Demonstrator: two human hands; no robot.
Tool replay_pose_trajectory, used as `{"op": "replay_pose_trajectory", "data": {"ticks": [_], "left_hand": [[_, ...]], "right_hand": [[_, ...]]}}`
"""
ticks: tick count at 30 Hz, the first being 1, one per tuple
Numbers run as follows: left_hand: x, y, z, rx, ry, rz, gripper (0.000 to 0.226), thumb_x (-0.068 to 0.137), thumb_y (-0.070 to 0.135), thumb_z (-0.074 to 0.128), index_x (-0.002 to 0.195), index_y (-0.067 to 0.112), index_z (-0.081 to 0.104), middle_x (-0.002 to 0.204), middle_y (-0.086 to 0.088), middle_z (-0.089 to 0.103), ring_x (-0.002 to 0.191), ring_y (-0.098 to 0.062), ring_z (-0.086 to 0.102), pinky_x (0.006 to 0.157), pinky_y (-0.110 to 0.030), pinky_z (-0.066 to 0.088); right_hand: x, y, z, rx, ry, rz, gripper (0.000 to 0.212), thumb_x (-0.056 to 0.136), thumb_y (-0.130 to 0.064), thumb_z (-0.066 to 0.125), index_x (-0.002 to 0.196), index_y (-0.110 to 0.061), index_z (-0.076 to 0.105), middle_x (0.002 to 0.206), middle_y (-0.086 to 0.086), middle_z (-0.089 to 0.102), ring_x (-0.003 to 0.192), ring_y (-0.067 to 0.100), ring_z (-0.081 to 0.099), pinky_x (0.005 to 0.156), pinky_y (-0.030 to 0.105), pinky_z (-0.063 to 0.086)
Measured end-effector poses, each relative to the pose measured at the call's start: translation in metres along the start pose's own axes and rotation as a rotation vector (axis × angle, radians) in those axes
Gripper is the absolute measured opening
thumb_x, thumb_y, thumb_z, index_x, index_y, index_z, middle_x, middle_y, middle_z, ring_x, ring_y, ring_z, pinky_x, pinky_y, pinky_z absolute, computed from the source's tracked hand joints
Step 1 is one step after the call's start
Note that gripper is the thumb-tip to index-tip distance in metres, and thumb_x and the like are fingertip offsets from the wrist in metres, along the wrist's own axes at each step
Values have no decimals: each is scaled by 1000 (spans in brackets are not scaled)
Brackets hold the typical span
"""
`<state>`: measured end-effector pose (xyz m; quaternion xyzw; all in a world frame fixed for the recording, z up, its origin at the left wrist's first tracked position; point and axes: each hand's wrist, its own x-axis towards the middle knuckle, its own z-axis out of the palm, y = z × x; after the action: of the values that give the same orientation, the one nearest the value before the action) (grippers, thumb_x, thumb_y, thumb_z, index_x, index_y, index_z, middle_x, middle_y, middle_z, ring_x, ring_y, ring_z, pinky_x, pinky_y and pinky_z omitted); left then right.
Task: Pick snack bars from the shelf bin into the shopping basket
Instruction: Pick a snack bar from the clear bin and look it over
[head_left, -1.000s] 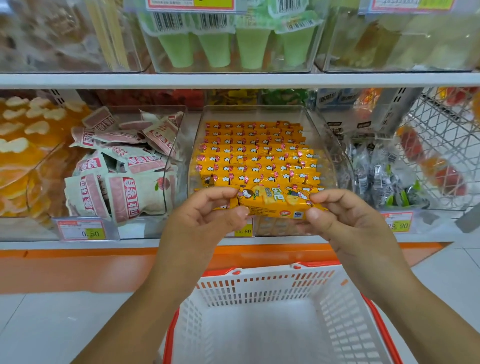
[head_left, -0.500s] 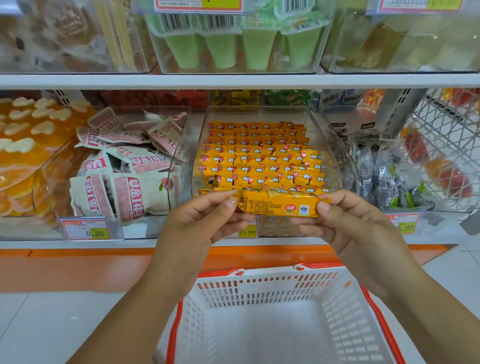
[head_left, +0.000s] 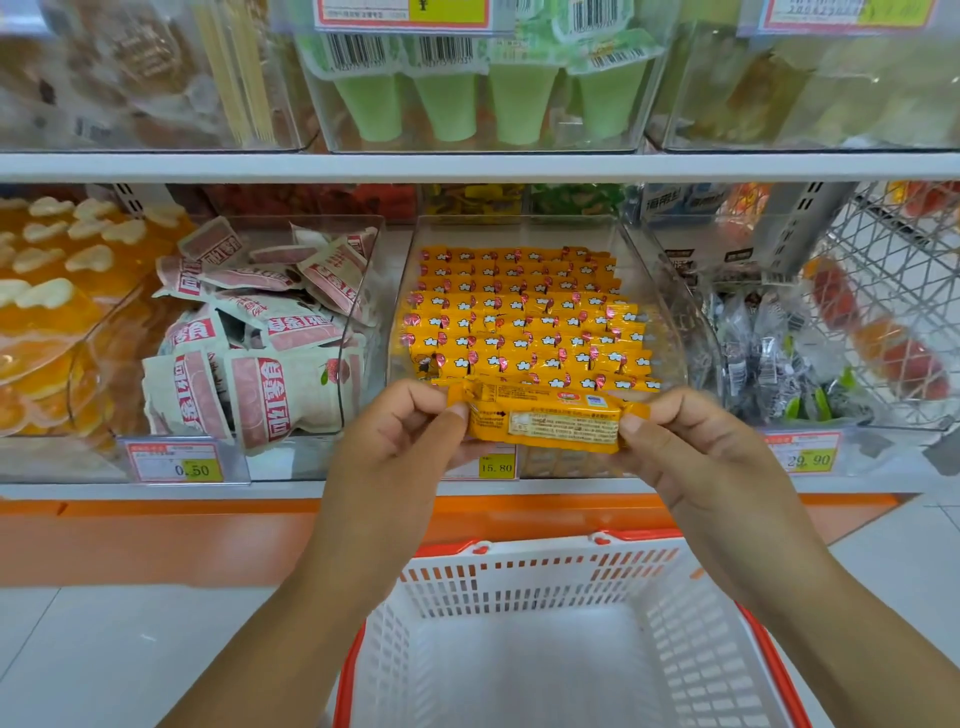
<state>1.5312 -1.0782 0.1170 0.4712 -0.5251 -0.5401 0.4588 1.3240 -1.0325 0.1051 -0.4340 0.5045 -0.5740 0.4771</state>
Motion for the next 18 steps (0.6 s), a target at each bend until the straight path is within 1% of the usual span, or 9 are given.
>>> {"op": "replay_pose_trajectory", "data": {"ticks": [1,3,5,6,9,11,13,15,18], "left_hand": [[-1,1,2,-43,11,-3,14,96,8,55,83,11,61,85,-4,76,82,-18,75,71,-22,58],[0,2,2,-89,34,11,8,94,6,58,91,13,60,87,-3,76,78,-20,75,69,-24,59],[1,3,1,-107,40,20,16,92,6,61,100,20,61,95,-1,76,76,-21,75,69,-26,60],[0,3,1,-104,39,26,19,92,6,61,101,23,64,96,0,76,76,-21,75,69,-27,60],[-4,3,3,-105,53,16,25,91,9,61,90,31,73,85,1,76,77,-19,75,70,-25,60],[-4,2,2,-140,48,-11,19,89,13,62,92,28,74,82,-2,76,79,-20,75,69,-22,59],[-2,3,0,-180,8,-46,19,80,17,66,97,23,73,87,-3,77,82,-20,75,69,-20,58],[-1,3,-1,-196,-21,-64,31,69,18,70,99,21,72,91,-3,77,83,-19,75,69,-20,58],[0,3,-4,-209,-30,-87,33,65,16,70,98,18,73,91,-4,77,82,-20,75,68,-20,59]], "right_hand": [[0,0,1,11,-10,-3,48,51,-63,85,72,-25,65,106,12,73,94,32,72,88,40,56],[-1,-4,3,48,-10,-19,44,56,-54,85,82,-24,66,104,10,74,86,30,74,82,33,59],[-2,-7,4,89,19,-39,43,61,-37,79,95,-17,61,103,6,75,82,28,74,73,30,60],[-3,-8,5,93,30,-49,43,62,-34,77,97,-16,60,103,5,75,81,27,74,71,30,60],[-4,-6,6,41,38,-59,46,58,-53,83,91,-23,68,103,5,74,79,31,74,76,33,60],[-4,-4,5,31,40,-40,55,53,-62,85,91,-26,70,106,6,74,80,32,74,81,34,59],[-3,-2,4,34,12,-29,61,49,-61,88,94,-26,68,107,8,74,82,31,74,81,33,59],[-2,-2,4,54,-14,-22,64,47,-55,91,98,-25,67,105,11,74,81,29,73,78,28,58],[-1,-2,3,92,-17,-23,67,50,-49,91,103,-18,64,108,13,73,81,29,73,76,28,58]]}}
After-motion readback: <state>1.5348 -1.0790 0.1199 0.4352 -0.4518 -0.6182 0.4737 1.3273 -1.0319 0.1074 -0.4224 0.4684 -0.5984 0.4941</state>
